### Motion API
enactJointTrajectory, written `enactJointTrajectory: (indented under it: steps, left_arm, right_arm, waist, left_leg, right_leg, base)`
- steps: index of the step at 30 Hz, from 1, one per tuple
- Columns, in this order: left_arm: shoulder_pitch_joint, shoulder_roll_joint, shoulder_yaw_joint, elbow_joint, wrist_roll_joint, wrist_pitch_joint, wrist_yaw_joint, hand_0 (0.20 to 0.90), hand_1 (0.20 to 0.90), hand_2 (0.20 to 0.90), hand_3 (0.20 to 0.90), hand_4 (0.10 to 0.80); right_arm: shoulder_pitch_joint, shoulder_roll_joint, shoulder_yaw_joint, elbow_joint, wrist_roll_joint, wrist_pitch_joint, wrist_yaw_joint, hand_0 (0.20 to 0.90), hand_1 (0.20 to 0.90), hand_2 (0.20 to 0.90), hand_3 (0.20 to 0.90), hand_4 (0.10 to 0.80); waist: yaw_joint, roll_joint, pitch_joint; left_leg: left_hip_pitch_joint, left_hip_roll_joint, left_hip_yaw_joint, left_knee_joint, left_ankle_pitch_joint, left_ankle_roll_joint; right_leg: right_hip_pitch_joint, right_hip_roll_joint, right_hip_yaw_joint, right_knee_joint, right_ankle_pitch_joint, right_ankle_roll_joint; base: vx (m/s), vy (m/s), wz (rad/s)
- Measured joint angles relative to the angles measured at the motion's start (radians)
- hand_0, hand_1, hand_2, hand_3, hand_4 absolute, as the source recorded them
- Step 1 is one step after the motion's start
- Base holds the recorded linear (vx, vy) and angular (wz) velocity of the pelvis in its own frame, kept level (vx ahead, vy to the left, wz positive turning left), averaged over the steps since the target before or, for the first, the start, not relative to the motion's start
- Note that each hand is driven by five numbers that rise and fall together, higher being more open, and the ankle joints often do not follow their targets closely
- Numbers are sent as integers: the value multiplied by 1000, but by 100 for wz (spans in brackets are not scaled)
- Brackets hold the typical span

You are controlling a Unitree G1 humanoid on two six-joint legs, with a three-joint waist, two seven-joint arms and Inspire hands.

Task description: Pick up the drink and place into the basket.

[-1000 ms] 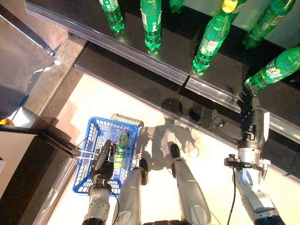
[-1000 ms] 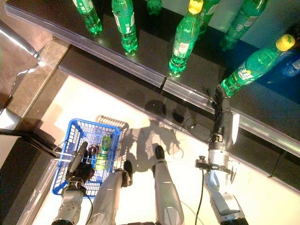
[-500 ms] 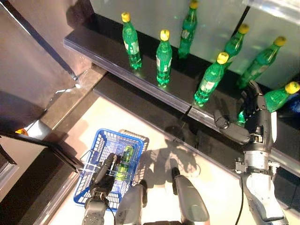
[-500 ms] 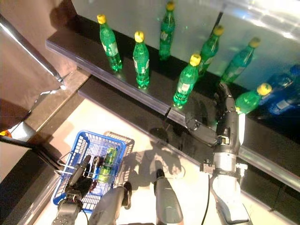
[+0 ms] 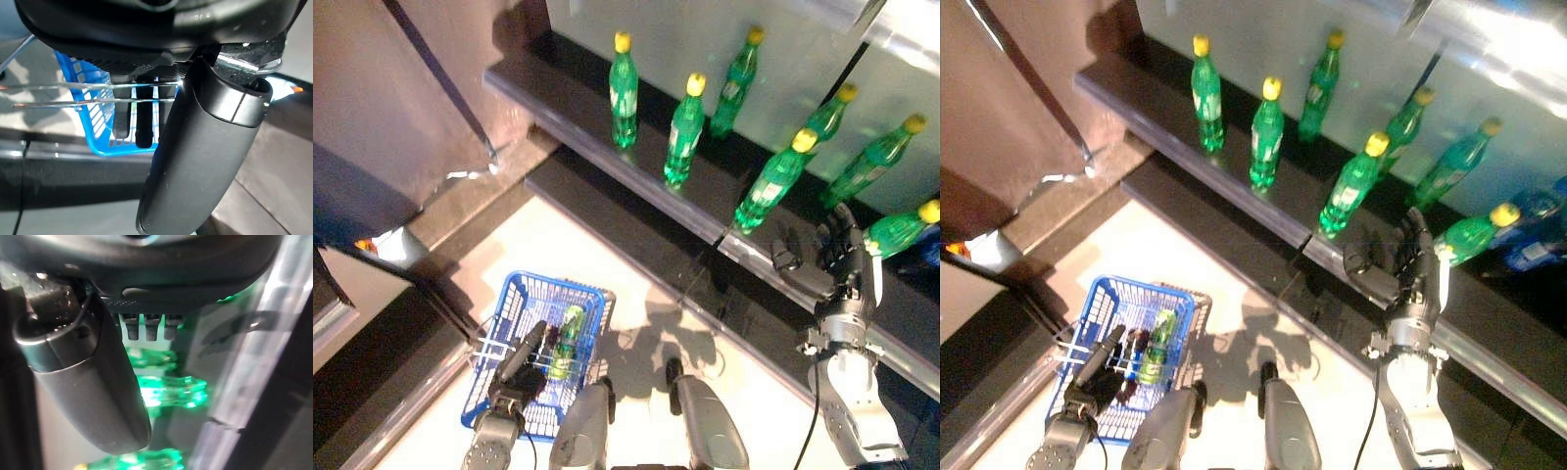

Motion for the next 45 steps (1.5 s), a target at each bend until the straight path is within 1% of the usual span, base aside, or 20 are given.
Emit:
enactJointTrajectory:
  steps: [1, 2, 4, 8, 10, 14, 18, 24, 28, 29, 33, 37, 38, 40, 45]
  left_arm:
    - [-3, 1, 0, 3, 0, 0, 1, 300, 300, 300, 200, 100]
    - [-6, 6, 0, 4, 0, -1, 7, 300, 300, 300, 200, 100]
    - [-4, 10, 1, 6, 0, -2, 20, 300, 300, 300, 200, 100]
    - [25, 13, 16, 7, 1, -2, 21, 300, 300, 300, 200, 100]
    - [60, 11, 38, 7, 1, 0, 21, 300, 300, 300, 200, 100]
    - [121, 9, 63, 6, 7, 0, 20, 300, 300, 300, 200, 100]
    - [149, 0, 81, 6, 21, 1, 20, 300, 300, 300, 200, 100]
    - [157, -10, 81, 6, 21, 1, 20, 300, 300, 300, 200, 100]
    - [166, -25, 80, 7, 21, 0, 20, 300, 300, 300, 200, 100]
    - [171, -33, 79, 7, 21, 0, 20, 300, 300, 300, 200, 100]
    - [165, -48, 74, 7, 24, -2, 15, 300, 300, 300, 200, 100]
    - [163, -55, 70, 7, 32, -3, 10, 300, 300, 300, 200, 100]
    - [163, -58, 63, 7, 44, -7, 9, 300, 300, 300, 200, 100]
    - [163, -58, 46, 7, 47, -18, 6, 300, 300, 300, 200, 100]
    - [163, -62, 32, 7, 53, -30, -11, 300, 300, 300, 200, 100]
  right_arm:
    - [-1, 2, 5, 6, 0, 1, -3, 900, 900, 900, 900, 800]
    - [3, 11, 24, 13, 0, 3, -10, 900, 900, 900, 900, 800]
    - [9, 26, 39, 15, -1, 3, -10, 900, 900, 900, 900, 800]
    - [58, 40, 42, 16, -2, 3, 2, 900, 900, 900, 900, 800]
    - [101, 41, 40, 16, -2, 3, 22, 900, 900, 900, 900, 800]
    - [175, 65, 5, 17, -2, 3, 82, 900, 900, 900, 900, 800]
    - [199, 70, -21, 18, 0, 4, 128, 900, 900, 900, 900, 800]
    - [199, 96, -32, 30, 7, 27, 196, 900, 900, 900, 900, 800]
    - [200, 131, -31, 54, 6, 46, 231, 900, 900, 900, 900, 800]
    - [203, 137, -31, 80, 6, 49, 244, 900, 900, 900, 900, 800]
    - [207, 140, -31, 138, 5, 51, 281, 900, 900, 900, 900, 800]
    - [203, 140, -31, 150, -5, 51, 311, 900, 900, 900, 900, 800]
    - [204, 140, -31, 151, -5, 51, 314, 900, 900, 900, 900, 800]
    - [203, 139, -33, 154, -5, 51, 316, 900, 900, 900, 900, 800]
    - [191, 131, -37, 155, -26, 51, 355, 900, 900, 900, 900, 800]
  waist:
    - [2, 0, 0]
    - [5, 1, 1]
    - [8, 2, 1]
    - [16, -2, 1]
    - [15, -7, 0]
    - [12, -26, -9]
    - [13, -46, -20]
    - [9, -85, -53]
    - [-7, -99, -71]
    - [-14, -98, -87]
    - [-20, -93, -113]
    - [-43, -73, -142]
    - [-44, -63, -163]
    - [-44, -53, -177]
    - [-43, -33, -190]
  left_leg:
    - [-4, 0, 0, 0, 2, 0]
    - [-15, 1, -1, -4, 4, 2]
    - [-19, 1, -3, -7, 5, 8]
    - [10, 1, -6, -53, 20, 8]
    - [56, 1, -6, -91, 24, 6]
    - [151, 2, -5, -184, 51, -3]
    - [232, 1, -1, -266, 73, -1]
    - [327, -4, 4, -370, 112, 3]
    - [357, -7, 6, -412, 130, 6]
    - [358, -8, 8, -426, 132, 7]
    - [373, -9, 9, -460, 157, 8]
    - [391, -5, 9, -501, 171, 3]
    - [391, -2, 14, -513, 175, 1]
    - [392, 0, 18, -520, 179, 5]
    - [400, 3, 18, -547, 197, 3]
  right_leg:
    - [-1, 0, 0, -6, 4, 0]
    - [-6, 0, -1, -23, 11, 7]
    - [-7, 0, -1, -30, 14, 11]
    - [22, 0, -2, -73, 24, 7]
    - [63, 0, -2, -100, 26, 4]
    - [139, -2, -2, -152, 32, 2]
    - [201, -6, -2, -191, 42, -13]
    - [273, -17, -3, -252, 51, -5]
    - [293, -22, -3, -273, 59, 1]
    - [293, -24, -3, -280, 61, 1]
    - [301, -26, -2, -307, 79, 0]
    - [313, -26, -6, -332, 86, 0]
    - [307, -24, -7, -338, 89, -1]
    - [308, -22, -7, -341, 92, -4]
    - [311, -20, -9, -365, 103, -8]
  base:
    - [-48, -7, 5]
    - [0, 0, 0]
    - [38, 3, 1]
    - [122, 28, 3]
    - [144, 54, 1]
    - [98, 64, -1]
    - [50, 94, -1]
    - [-31, 87, -1]
    - [-82, 84, 0]
    - [-112, 89, -1]
    - [-110, 86, -3]
    - [-64, 67, -2]
    - [-56, 73, -5]
    - [-43, 70, -5]
    - [-49, 82, 0]
